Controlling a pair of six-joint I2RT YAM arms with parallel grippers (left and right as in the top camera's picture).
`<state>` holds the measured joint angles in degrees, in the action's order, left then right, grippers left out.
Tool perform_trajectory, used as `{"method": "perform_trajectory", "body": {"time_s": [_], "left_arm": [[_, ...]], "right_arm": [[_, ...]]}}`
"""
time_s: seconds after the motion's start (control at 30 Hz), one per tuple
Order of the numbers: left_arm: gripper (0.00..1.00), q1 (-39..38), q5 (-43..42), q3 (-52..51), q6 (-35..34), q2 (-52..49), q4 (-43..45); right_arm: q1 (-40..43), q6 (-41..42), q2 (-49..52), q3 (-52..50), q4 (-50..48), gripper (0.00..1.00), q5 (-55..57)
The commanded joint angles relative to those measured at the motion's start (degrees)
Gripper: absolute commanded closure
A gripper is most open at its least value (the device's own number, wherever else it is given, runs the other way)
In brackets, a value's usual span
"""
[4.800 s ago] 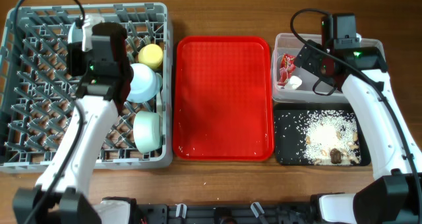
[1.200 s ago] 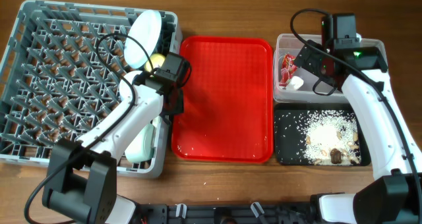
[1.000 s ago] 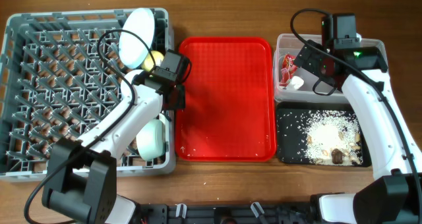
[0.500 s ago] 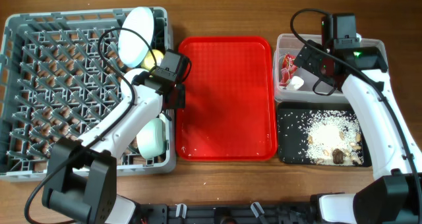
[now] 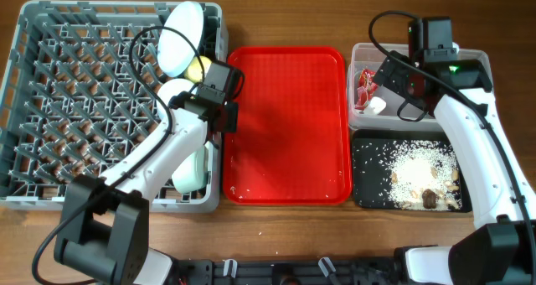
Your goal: Sort waste into correct bins and load items into the dishwasher rack
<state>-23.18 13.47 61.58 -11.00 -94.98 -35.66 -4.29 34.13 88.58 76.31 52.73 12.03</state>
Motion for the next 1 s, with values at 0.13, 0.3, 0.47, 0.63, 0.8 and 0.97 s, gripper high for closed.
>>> {"method": "perform_trajectory", "body": {"time_s": [0.13,0.3,0.47,0.63,0.8,0.97], "left_arm": [[0.0,4.7,-1.75,23.5,-9.31,15.04,-14.01],[0.0,14.1,-10.01,24.79,-11.13,24.44,-14.43],[0.0,14.67,-10.01,24.79,-11.13,24.37,-14.84],[0.0,14.67,-10.01,24.79,-11.13,24.37,-14.84],[0.0,14.67,-10.01,24.79,-11.13,24.37,-14.84],[0.0,14.67,-10.01,24.79,-11.13,24.37,-14.84]], "right_arm": [[0.2,-0.96,0.48,0.07,0.0,0.0,-0.07],[0.2,-0.96,0.48,0.07,-0.02,0.0,-0.07],[0.2,-0.96,0.48,0.07,-0.02,0.0,-0.07],[0.17,-0.96,-0.07,0.07,-0.02,0.0,-0.07],[-4.07,-0.96,-16.44,0.07,0.0,0.0,-0.07],[-5.18,-0.96,-41.97,0.07,0.07,0.0,-0.07]]}}
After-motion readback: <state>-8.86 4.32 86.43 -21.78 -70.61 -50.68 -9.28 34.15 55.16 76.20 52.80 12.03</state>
